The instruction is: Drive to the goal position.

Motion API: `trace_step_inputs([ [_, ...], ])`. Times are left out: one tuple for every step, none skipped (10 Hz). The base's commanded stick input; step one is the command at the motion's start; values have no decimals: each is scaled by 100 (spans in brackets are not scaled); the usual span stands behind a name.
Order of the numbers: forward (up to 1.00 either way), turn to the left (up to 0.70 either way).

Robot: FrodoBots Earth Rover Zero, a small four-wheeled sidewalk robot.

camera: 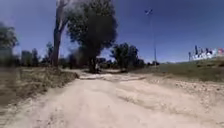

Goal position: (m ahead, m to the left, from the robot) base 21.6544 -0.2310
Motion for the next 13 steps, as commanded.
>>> trace_step_inputs([
  [0,0],
  [0,0],
  [85,0],
  [85,0],
  [85,0],
  [85,0],
  [85,0],
  [85,0],
  [85,0],
  [85,0],
  [85,0],
  [85,0],
  [85,0],
])
